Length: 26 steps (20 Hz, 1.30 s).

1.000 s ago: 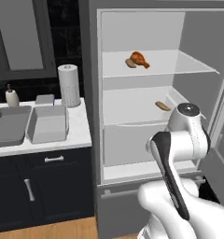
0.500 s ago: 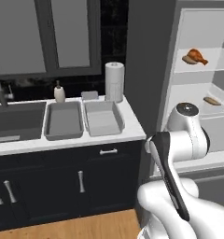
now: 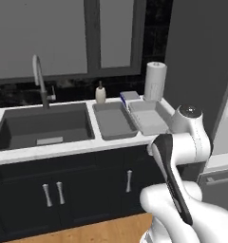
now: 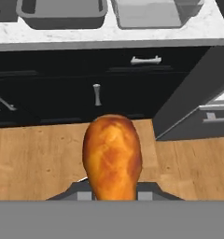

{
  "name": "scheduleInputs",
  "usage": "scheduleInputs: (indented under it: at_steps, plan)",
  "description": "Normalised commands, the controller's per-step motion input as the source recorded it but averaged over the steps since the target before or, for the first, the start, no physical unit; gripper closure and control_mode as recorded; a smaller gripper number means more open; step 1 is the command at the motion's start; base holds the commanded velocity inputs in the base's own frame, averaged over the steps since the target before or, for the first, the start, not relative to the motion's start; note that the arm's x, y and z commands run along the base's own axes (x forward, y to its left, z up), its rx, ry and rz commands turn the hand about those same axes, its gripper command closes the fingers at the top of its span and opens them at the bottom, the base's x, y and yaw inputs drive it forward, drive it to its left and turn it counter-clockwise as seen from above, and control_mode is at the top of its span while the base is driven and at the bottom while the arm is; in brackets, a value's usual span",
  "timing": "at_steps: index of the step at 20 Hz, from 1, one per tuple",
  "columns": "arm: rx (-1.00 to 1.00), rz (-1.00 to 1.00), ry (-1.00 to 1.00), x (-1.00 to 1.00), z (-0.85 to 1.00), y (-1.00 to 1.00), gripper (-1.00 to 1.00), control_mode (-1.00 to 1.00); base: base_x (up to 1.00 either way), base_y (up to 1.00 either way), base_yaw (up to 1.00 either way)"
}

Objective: Place one sweet potato and one chicken drumstick in each tupperware on the nearby counter, to pack two identical lunches.

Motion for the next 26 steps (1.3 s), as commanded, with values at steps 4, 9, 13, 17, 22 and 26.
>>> scheduleInputs:
  at_steps: [4, 9, 13, 17, 22, 26]
  plan:
    - [0.00, 0.00, 0.00, 0.00, 0.00, 0.00, 1.00, 1.00, 0.65, 0.55, -0.11]
    - [0.00, 0.00, 0.00, 0.00, 0.00, 0.00, 1.00, 1.00, 0.67, 0.18, -0.01]
    - [0.00, 0.00, 0.00, 0.00, 0.00, 0.00, 1.00, 1.00, 0.64, 0.27, -0.02]
    - [0.00, 0.00, 0.00, 0.00, 0.00, 0.00, 1.00, 1.00, 0.39, 0.37, 0.00]
    - [0.00, 0.00, 0.00, 0.00, 0.00, 0.00, 1.00, 1.00, 0.40, 0.17, 0.00]
    - [0.00, 0.00, 0.00, 0.00, 0.00, 0.00, 1.00, 1.00, 0.50, 0.14, 0.00]
